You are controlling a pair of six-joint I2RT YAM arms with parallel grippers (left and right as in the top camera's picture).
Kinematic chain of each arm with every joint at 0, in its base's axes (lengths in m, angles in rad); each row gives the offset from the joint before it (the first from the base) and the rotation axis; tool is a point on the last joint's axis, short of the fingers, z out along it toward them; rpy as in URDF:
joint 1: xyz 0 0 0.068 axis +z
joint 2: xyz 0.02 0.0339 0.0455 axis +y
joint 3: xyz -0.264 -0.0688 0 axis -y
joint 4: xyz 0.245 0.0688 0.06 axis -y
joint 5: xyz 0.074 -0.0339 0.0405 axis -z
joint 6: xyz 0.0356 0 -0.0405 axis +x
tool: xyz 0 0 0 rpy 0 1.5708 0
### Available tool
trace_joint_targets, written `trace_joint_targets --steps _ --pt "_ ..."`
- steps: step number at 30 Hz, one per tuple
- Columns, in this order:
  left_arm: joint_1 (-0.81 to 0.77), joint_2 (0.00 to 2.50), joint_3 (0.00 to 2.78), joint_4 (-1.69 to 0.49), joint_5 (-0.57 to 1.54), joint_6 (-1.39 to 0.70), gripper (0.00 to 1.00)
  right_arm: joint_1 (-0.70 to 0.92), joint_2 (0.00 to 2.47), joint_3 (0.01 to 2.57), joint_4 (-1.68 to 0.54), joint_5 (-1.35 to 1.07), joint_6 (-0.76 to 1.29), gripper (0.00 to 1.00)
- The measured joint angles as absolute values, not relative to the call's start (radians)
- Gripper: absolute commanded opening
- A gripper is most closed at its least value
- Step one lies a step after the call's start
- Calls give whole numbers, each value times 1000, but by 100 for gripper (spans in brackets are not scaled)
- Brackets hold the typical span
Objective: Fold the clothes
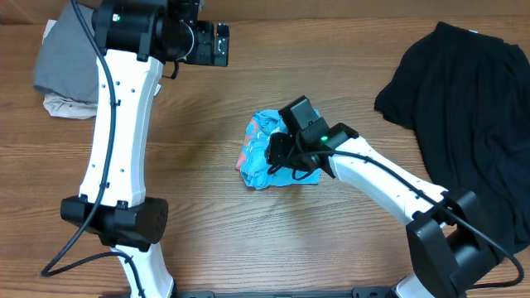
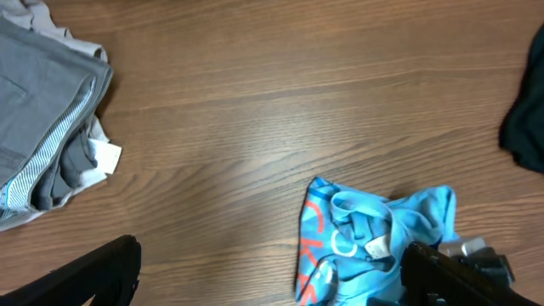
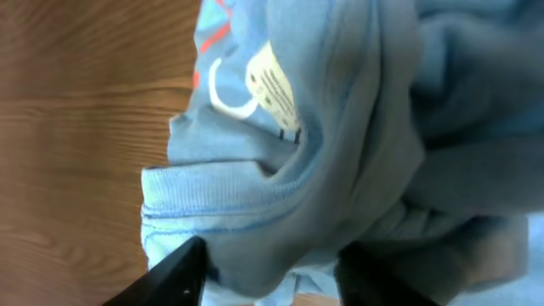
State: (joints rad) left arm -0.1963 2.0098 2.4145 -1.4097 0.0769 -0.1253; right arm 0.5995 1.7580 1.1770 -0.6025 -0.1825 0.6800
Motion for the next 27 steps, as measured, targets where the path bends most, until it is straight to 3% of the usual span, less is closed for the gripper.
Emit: trace_joint_targets --steps 2,4,13,15,16,18,22,27 --pt "-196 2025 2415 -1422 73 -125 100 601 1758 1179 -658 -176 690 11" --pt "-196 2046 2414 -1428 70 -125 100 590 1758 1192 -756 -170 698 4" --pt "-196 2099 2413 -1436 54 -125 100 408 1743 1299 -1129 -122 646 4" --pt "-196 2099 2413 -1436 41 -125 100 379 1743 1299 -1118 -123 623 16" --pt "-196 2099 2413 -1436 35 -125 100 376 1743 1299 -1103 -134 609 29" --pt "-196 2099 2413 -1431 13 -125 100 386 1742 1301 -1021 -188 571 42" --pt "-192 2099 2413 -1419 -6 -125 100 458 1740 1319 -955 -244 542 54" --pt "-182 2099 2413 -1418 -13 -125 100 552 1738 1330 -944 -233 546 57"
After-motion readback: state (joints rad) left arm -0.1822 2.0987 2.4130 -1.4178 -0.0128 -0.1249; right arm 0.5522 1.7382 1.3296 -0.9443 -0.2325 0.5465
